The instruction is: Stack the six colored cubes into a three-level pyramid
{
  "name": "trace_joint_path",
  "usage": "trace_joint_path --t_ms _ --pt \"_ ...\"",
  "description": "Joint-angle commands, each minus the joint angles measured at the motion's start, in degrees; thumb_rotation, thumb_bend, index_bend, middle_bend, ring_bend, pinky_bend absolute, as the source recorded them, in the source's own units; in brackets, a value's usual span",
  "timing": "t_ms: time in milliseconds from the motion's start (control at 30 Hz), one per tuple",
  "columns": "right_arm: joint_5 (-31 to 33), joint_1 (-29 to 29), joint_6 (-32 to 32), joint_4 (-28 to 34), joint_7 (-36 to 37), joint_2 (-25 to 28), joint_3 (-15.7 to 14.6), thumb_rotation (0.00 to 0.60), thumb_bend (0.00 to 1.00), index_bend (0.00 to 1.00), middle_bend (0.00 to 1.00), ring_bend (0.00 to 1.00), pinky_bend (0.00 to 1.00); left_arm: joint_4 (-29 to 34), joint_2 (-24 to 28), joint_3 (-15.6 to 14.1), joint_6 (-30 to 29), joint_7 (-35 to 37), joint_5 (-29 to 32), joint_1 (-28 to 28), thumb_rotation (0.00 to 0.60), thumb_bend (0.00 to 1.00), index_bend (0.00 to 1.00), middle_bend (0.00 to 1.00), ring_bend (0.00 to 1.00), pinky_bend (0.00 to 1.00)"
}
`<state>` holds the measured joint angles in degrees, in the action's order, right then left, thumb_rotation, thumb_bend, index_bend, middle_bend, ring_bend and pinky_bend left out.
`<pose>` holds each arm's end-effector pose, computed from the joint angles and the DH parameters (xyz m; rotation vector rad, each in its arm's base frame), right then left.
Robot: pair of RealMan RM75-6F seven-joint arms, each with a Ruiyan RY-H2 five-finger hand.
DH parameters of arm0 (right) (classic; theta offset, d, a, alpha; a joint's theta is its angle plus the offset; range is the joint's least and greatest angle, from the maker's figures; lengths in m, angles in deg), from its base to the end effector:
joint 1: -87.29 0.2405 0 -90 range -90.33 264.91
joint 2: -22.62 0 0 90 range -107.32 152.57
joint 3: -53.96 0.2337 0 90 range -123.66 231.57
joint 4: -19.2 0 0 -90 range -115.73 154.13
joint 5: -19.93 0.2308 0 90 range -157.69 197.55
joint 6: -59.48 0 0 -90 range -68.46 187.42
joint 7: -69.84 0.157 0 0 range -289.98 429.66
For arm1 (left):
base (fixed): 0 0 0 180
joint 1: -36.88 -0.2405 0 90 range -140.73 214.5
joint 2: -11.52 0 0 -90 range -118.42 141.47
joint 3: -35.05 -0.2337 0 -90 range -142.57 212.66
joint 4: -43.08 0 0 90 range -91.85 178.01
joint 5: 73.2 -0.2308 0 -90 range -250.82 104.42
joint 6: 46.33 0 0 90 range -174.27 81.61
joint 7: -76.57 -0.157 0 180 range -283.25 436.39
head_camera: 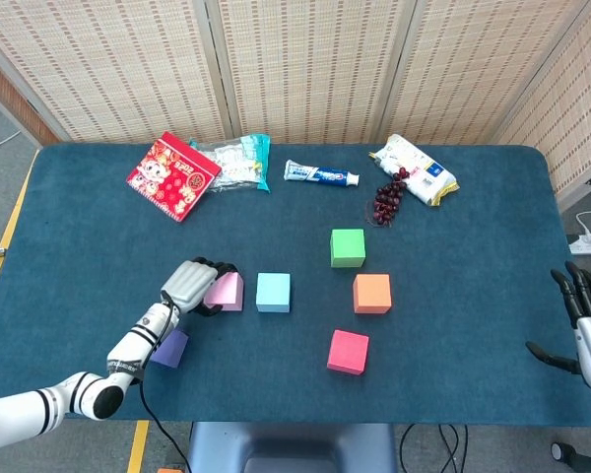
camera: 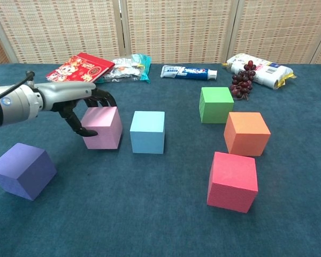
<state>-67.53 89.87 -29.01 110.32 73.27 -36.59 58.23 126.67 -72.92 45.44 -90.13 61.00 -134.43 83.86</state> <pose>-0.3086 -0.1879 0.1700 1.3525 -0.8143 0.9124 -0.1280 0.3633 -0.0401 -1.9911 -1.0139 -0.8297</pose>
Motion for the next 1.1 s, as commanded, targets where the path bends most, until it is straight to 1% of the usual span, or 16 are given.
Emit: trace_joint_path --t_ms 33,400,800,1100 --pt "0.23 -0.15 -0.01 -0.28 0.32 0.02 -0.01 0.600 0.09 0.00 0.00 0.00 0.01 0.62 -1.43 0.37 -0.27 -3.00 2.90 1.74 0.600 0.33 0.37 0.44 0.35 0.25" --pt "0.86 -0.45 0.22 -1.73 1.98 -0.31 -0.02 0.600 0.09 0.00 0.00 0.00 0.01 0.20 -3.60 -0.07 -1.67 -8.47 7.02 4.90 0.600 0.33 0.36 0.43 0.35 0.25" --pt "1.40 -0.79 0.31 -2.63 3.03 -0.39 0.04 0.600 0.09 0.00 0.00 0.00 0.01 -1.24 -5.19 -0.89 -1.62 -10.63 10.24 7.07 0.600 0.33 0.36 0.43 0.35 0.24" --pt "1.52 -0.97 0.24 -3.06 3.49 -0.58 0.06 0.600 0.09 0.00 0.00 0.00 0.01 -1.11 -5.36 -1.41 -1.36 -11.41 12.73 8.13 0.600 0.33 0.34 0.43 0.35 0.24"
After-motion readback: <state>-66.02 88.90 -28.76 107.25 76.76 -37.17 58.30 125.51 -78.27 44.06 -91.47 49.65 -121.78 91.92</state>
